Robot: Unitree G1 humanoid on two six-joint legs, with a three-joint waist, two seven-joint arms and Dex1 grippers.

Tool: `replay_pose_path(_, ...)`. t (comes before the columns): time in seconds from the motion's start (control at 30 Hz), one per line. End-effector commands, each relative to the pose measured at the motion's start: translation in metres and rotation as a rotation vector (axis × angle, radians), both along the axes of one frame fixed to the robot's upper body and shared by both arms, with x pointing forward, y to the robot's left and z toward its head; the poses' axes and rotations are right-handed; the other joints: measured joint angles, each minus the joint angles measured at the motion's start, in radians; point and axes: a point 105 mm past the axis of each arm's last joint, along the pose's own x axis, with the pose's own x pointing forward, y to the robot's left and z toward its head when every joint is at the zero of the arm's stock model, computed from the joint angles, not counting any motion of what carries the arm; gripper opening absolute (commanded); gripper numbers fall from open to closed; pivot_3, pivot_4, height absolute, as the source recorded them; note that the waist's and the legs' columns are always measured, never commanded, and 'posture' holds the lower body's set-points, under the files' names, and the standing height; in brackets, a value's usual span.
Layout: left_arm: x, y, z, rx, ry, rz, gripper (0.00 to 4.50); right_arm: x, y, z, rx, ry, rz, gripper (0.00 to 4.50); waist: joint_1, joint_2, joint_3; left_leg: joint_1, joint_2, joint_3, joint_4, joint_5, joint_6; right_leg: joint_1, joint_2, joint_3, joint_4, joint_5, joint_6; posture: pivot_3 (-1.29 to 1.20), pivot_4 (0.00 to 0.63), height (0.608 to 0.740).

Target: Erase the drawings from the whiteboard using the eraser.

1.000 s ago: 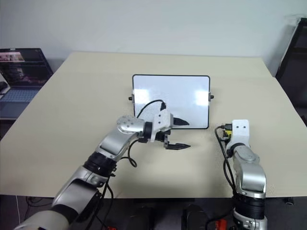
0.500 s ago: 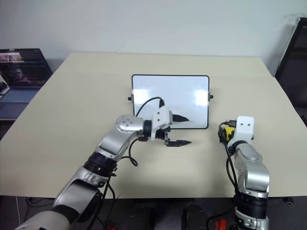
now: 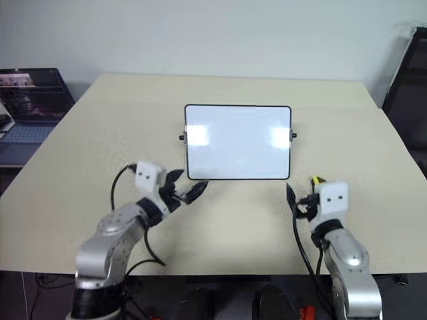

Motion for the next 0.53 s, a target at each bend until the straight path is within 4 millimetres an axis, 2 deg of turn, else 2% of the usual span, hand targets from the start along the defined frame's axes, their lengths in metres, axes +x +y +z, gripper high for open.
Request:
replay_pose_path(0.03,-0.001,0.013,0.02,0.009,-0.113,0.159,4.5,-0.006,-0.022,0.008,0.073,-0.102,-0.061,4.49,0.008,0.0,0.0,0.003,0.0,0.0,0.0,0.0,0.0,0.003,0.0,0.0,0.0,0.0,0.0,0.0,0.15,0.74)
replay_pose_path(0.1,-0.005,0.026,0.016,0.027,-0.125,0.234,4.5,-0.007,-0.026,-0.001,0.064,-0.123,-0.093,4.49,0.007,0.0,0.0,0.004,0.0,0.001,0.0,0.0,0.001,0.004,0.0,0.0,-0.002,-0.001,0.002,0.0,0.15,0.74)
replay_pose_path(0.2,-0.003,0.027,0.016,0.059,-0.152,0.323,4.5,-0.003,-0.039,-0.003,0.041,-0.154,-0.123,4.49,0.005,-0.001,-0.001,0.005,0.001,0.002,0.0,0.001,0.001,0.005,0.001,0.001,-0.002,-0.002,0.004,0.0,0.15,0.74)
replay_pose_path(0.3,-0.004,0.037,0.012,0.068,-0.16,0.388,4.5,-0.004,-0.034,-0.002,0.012,-0.177,-0.129,4.49,0.005,0.0,-0.001,0.005,0.001,0.002,0.0,0.001,0.001,0.004,0.001,0.002,-0.002,-0.002,0.003,0.0,0.15,0.74)
replay_pose_path(0.43,-0.01,0.041,0.004,0.086,-0.156,0.434,4.5,-0.01,-0.032,0.0,-0.011,-0.171,-0.111,4.49,0.006,0.0,-0.001,0.004,0.001,0.002,-0.002,0.0,0.0,0.004,0.001,0.001,-0.002,0.0,0.0,0.0,0.15,0.74)
replay_pose_path(0.53,-0.01,0.045,-0.002,0.077,-0.142,0.47,4.5,-0.005,-0.029,0.002,-0.07,-0.151,-0.062,4.49,0.006,0.0,-0.001,0.003,0.0,0.002,-0.002,0.0,0.0,0.003,0.0,0.002,-0.003,0.0,0.0,0.0,0.15,0.74)
